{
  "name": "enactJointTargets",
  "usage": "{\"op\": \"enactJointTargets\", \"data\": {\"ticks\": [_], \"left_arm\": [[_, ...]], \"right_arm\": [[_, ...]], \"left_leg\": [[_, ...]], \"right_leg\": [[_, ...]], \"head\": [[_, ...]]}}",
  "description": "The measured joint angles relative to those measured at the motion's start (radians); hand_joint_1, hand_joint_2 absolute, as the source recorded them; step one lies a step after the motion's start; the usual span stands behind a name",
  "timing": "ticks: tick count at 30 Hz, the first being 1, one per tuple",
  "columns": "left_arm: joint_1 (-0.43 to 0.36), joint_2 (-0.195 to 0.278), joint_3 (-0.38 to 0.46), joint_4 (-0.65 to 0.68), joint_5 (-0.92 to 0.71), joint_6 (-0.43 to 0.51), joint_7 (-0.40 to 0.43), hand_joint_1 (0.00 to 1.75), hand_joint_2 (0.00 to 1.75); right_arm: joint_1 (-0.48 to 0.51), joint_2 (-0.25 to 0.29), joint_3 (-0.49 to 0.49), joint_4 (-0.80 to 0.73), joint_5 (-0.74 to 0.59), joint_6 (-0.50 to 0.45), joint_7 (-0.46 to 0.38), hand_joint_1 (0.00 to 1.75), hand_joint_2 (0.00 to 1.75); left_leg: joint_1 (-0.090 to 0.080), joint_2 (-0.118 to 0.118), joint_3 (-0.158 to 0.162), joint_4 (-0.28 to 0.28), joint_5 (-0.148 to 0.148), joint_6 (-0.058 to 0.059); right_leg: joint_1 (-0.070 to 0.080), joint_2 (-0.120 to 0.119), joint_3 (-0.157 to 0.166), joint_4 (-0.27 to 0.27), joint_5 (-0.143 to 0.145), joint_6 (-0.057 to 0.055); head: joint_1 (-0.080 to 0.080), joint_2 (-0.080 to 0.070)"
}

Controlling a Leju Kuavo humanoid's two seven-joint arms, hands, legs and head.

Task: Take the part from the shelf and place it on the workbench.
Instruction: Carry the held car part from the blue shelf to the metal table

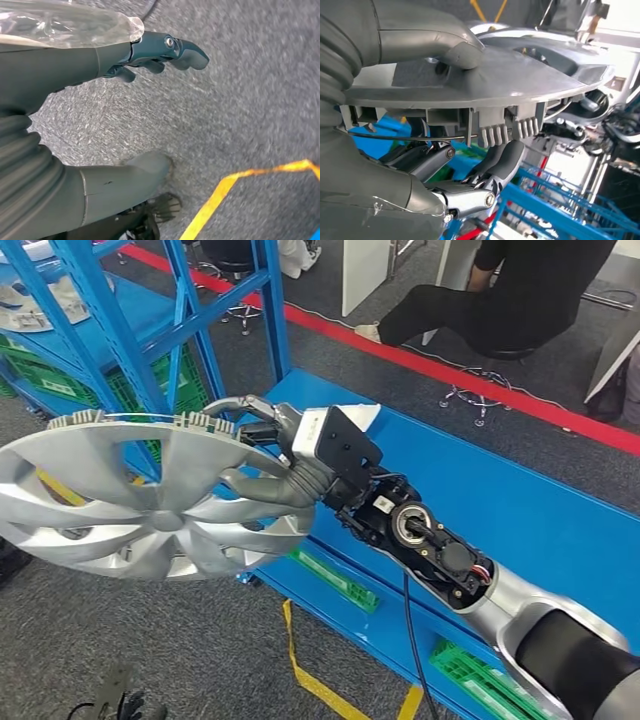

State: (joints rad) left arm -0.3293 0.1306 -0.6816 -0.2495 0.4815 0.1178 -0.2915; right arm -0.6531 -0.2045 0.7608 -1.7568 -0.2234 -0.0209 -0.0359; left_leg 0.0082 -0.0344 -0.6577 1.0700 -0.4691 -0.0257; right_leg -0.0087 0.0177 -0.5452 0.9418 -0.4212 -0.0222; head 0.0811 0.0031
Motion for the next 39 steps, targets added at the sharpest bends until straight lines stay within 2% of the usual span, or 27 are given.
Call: {"op": "enactJointTargets", "data": {"ticks": [2,3,4,5,6,7,9,10,13,15,17,19,20,21,22,23,25,27,29,30,31,33,35,36,37,38,39], "left_arm": [[-0.003,-0.001,-0.002,0.000,-0.001,-0.002,0.000,0.00,1.75],[-0.002,-0.002,-0.003,0.000,-0.002,-0.004,0.000,0.00,1.75],[-0.001,-0.002,-0.005,0.000,-0.003,-0.005,-0.001,0.00,1.75],[-0.001,-0.002,-0.007,0.000,-0.003,-0.007,-0.001,0.00,1.75],[-0.001,-0.001,-0.009,0.000,-0.003,-0.007,-0.001,0.00,1.75],[-0.003,0.001,-0.011,0.000,-0.003,-0.008,-0.002,0.00,1.75],[-0.007,0.002,-0.014,0.000,-0.003,-0.008,-0.003,0.00,1.75],[-0.008,0.002,-0.015,0.000,-0.004,-0.008,-0.004,0.00,1.75],[-0.007,0.005,-0.016,0.000,-0.003,-0.008,-0.004,0.00,1.75],[-0.008,0.007,-0.016,0.000,0.002,-0.008,-0.004,0.00,1.75],[-0.010,0.009,-0.016,0.000,0.012,-0.007,-0.005,0.00,1.75],[-0.008,0.011,-0.016,0.000,0.021,-0.003,-0.004,0.00,1.75],[-0.006,0.012,-0.016,0.000,0.025,-0.001,-0.004,0.00,1.75],[-0.003,0.013,-0.016,0.000,0.028,0.002,-0.004,0.00,1.75],[0.000,0.014,-0.016,0.000,0.030,0.004,-0.004,0.00,1.75],[0.001,0.014,-0.016,0.000,0.032,0.006,-0.005,0.00,1.75],[0.003,0.014,-0.016,0.000,0.033,0.010,-0.006,0.00,1.75],[0.005,0.016,-0.016,0.000,0.033,0.013,-0.008,0.00,1.75],[0.011,0.020,-0.016,0.000,0.031,0.014,-0.009,0.00,1.75],[0.013,0.021,-0.016,0.000,0.030,0.014,-0.009,0.00,1.75],[0.013,0.022,-0.016,0.000,0.029,0.013,-0.008,0.00,1.75],[0.009,0.024,-0.016,0.000,0.027,0.012,-0.008,0.00,1.75],[0.009,0.023,-0.016,0.000,0.027,0.010,-0.007,0.00,1.75],[0.010,0.023,-0.016,0.000,0.027,0.009,-0.007,0.00,1.75],[0.012,0.023,-0.016,0.000,0.027,0.008,-0.006,0.00,1.75],[0.013,0.024,-0.016,0.000,0.027,0.008,-0.006,0.00,1.75],[0.014,0.026,-0.016,0.000,0.027,0.008,-0.006,0.00,1.75]], "right_arm": [[0.003,0.000,-0.003,-0.008,0.000,-0.004,0.009,1.75,1.75],[0.005,0.000,-0.003,-0.011,0.000,-0.007,0.015,1.75,1.75],[0.008,0.000,-0.002,-0.014,0.000,-0.010,0.020,1.75,1.75],[0.010,0.000,-0.002,-0.017,0.000,-0.012,0.024,1.75,1.75],[0.011,0.000,-0.003,-0.021,0.000,-0.014,0.027,1.75,1.75],[0.011,0.000,-0.003,-0.025,0.000,-0.015,0.028,1.75,1.75],[0.010,0.000,-0.004,-0.033,0.000,-0.017,0.028,1.75,1.75],[0.010,-0.001,-0.004,-0.035,-0.001,-0.018,0.028,1.75,1.75],[0.008,-0.001,-0.005,-0.039,-0.003,-0.019,0.030,1.75,1.75],[0.002,-0.001,-0.004,-0.041,-0.010,-0.021,0.028,1.75,1.75],[-0.006,-0.001,-0.003,-0.040,-0.023,-0.022,0.017,1.75,1.75],[-0.010,-0.001,0.001,-0.035,-0.030,-0.019,0.000,1.75,1.75],[-0.011,0.000,0.004,-0.029,-0.031,-0.014,-0.009,1.75,1.75],[-0.012,0.000,0.007,-0.023,-0.032,-0.008,-0.018,1.75,1.75],[-0.013,0.001,0.009,-0.015,-0.031,-0.001,-0.028,1.75,1.75],[-0.014,0.002,0.011,-0.009,-0.031,0.004,-0.037,1.75,1.75],[-0.018,0.004,0.011,0.002,-0.030,0.011,-0.054,1.75,1.75],[-0.021,0.006,0.012,0.012,-0.029,0.015,-0.064,1.75,1.75],[-0.023,0.009,0.013,0.022,-0.027,0.017,-0.066,1.75,1.75],[-0.023,0.010,0.013,0.026,-0.025,0.018,-0.066,1.75,1.75],[-0.024,0.012,0.013,0.029,-0.024,0.019,-0.067,1.75,1.75],[-0.024,0.015,0.013,0.034,-0.023,0.019,-0.069,1.75,1.75],[-0.023,0.015,0.014,0.038,-0.022,0.019,-0.070,1.75,1.75],[-0.021,0.015,0.014,0.040,-0.021,0.020,-0.070,1.75,1.75],[-0.020,0.016,0.014,0.042,-0.021,0.020,-0.070,1.75,1.75],[-0.018,0.016,0.014,0.043,-0.021,0.020,-0.070,1.75,1.75],[-0.018,0.017,0.014,0.044,-0.020,0.020,-0.070,1.75,1.75]], "left_leg": [[0.001,0.021,-0.068,0.136,-0.054,-0.006],[0.002,0.024,-0.087,0.173,-0.063,-0.008],[0.002,0.027,-0.086,0.170,-0.052,-0.009],[0.002,0.031,-0.068,0.134,-0.028,-0.008],[0.002,0.043,-0.026,0.058,0.008,-0.006],[-0.001,0.067,0.018,-0.025,0.037,-0.001],[-0.009,0.107,0.074,-0.129,0.068,0.009],[-0.012,0.112,0.078,-0.139,0.068,0.014],[-0.014,0.080,0.077,-0.140,0.070,0.025],[-0.009,0.058,0.082,-0.143,0.073,0.034],[-0.004,0.035,0.085,-0.145,0.074,0.042],[-0.005,0.010,0.085,-0.145,0.074,0.046],[-0.005,-0.005,0.085,-0.144,0.074,0.046],[-0.005,-0.020,0.086,-0.144,0.074,0.045],[-0.005,-0.036,0.087,-0.142,0.074,0.045],[-0.005,-0.050,0.088,-0.141,0.073,0.043],[-0.004,-0.074,0.083,-0.136,0.072,0.037],[0.002,-0.095,0.069,-0.133,0.077,0.026],[0.005,-0.115,0.059,-0.134,0.082,0.014],[0.003,-0.100,0.055,-0.127,0.076,0.009],[0.000,-0.072,0.044,-0.105,0.061,0.006],[-0.003,0.000,-0.008,0.000,0.006,0.000],[-0.001,0.023,-0.082,0.147,-0.053,-0.005],[0.001,0.026,-0.109,0.198,-0.065,-0.007],[0.003,0.027,-0.116,0.208,-0.060,-0.009],[0.005,0.030,-0.098,0.170,-0.034,-0.010],[0.007,0.037,-0.059,0.096,0.003,-0.012]], "right_leg": [[0.002,-0.025,-0.001,0.000,-0.001,-0.004],[0.002,-0.037,-0.001,0.000,-0.001,-0.004],[0.002,-0.049,-0.002,0.000,-0.002,-0.004],[0.002,-0.060,-0.001,0.000,-0.003,-0.003],[0.003,-0.072,0.000,0.000,-0.004,-0.001],[0.003,-0.082,0.002,0.000,-0.005,0.001],[0.007,-0.098,0.005,-0.001,-0.008,0.008],[0.009,-0.106,0.007,-0.002,-0.009,0.013],[0.009,-0.132,0.016,-0.003,-0.016,0.029],[0.004,-0.100,0.002,0.036,-0.046,0.039],[-0.001,-0.041,-0.057,0.167,-0.115,0.047],[-0.001,-0.022,-0.125,0.310,-0.166,0.049],[-0.001,-0.020,-0.141,0.337,-0.164,0.049],[-0.001,-0.019,-0.137,0.322,-0.142,0.047],[-0.001,-0.014,-0.115,0.265,-0.103,0.043],[-0.002,-0.001,-0.081,0.184,-0.059,0.039],[-0.005,0.043,-0.023,0.056,-0.011,0.032],[-0.005,0.062,-0.005,0.020,-0.013,0.030],[-0.004,0.043,0.000,0.012,-0.013,0.024],[-0.005,0.031,0.003,0.008,-0.011,0.019],[-0.007,0.019,0.005,0.004,-0.009,0.014],[-0.006,-0.007,0.008,-0.001,-0.007,0.007],[-0.005,-0.033,0.008,-0.001,-0.009,0.005],[-0.005,-0.047,0.008,-0.001,-0.010,0.004],[-0.005,-0.059,0.008,-0.001,-0.011,0.005],[-0.005,-0.071,0.009,-0.001,-0.013,0.006],[-0.007,-0.082,0.011,-0.001,-0.016,0.009]], "head": [[-0.005,0.000],[-0.005,0.000],[-0.006,0.000],[-0.006,0.000],[-0.006,0.000],[-0.007,0.000],[-0.007,0.000],[-0.007,0.000],[-0.007,0.000],[-0.004,0.000],[0.001,0.000],[0.005,0.000],[0.005,0.000],[0.006,0.000],[0.007,0.000],[0.008,0.000],[0.006,0.000],[0.005,0.000],[0.009,0.000],[0.007,0.000],[0.004,0.000],[-0.003,0.000],[-0.005,0.000],[-0.005,0.000],[-0.006,0.000],[-0.006,0.000],[-0.006,0.000]]}}
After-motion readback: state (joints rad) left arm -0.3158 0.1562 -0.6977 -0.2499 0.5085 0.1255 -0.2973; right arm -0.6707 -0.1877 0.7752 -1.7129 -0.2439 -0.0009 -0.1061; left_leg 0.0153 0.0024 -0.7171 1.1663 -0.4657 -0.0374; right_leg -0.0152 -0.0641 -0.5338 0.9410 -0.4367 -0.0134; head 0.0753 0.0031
